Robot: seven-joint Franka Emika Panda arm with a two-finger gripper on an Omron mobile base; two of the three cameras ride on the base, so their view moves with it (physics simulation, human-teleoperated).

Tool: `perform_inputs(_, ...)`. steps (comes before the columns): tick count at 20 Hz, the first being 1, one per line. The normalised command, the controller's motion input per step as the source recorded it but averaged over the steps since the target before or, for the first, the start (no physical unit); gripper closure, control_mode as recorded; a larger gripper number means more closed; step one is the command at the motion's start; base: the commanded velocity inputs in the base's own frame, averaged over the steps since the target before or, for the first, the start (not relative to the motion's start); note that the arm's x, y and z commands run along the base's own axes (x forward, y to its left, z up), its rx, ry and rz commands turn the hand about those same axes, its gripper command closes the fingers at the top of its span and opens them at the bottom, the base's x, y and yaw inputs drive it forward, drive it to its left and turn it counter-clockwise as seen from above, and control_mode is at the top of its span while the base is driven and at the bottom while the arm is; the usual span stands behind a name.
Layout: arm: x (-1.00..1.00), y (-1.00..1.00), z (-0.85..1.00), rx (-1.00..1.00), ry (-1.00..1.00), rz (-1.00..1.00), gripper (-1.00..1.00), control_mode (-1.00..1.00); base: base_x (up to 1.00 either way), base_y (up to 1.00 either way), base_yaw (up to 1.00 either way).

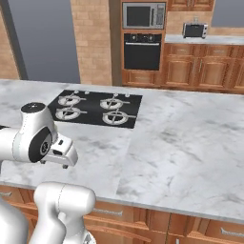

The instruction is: Pick the cup and bowl from the counter and place them on the counter next to the sink.

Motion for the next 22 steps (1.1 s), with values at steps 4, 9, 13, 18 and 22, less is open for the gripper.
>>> perform_inputs(4,0.0,0.0,0.0,0.0,0.0,0.0,-1.0,1.0,0.0,0.0,0.0)
perform_inputs(9,0.0,0.0,0.0,0.0,0.0,0.0,-1.0,-1.0,0.0,0.0,0.0)
perform_inputs(13,0.0,0.0,0.0,0.0,0.0,0.0,-1.0,-1.0,0.0,0.0,0.0)
perform_inputs(18,0.0,0.16,-0.05,0.03,-0.06,0.0,-1.0,-1.0,0.0,0.0,0.0)
perform_inputs(22,0.0,0.47,0.0,0.09,-0.1,0.0,-1.0,-1.0,0.0,0.0,0.0)
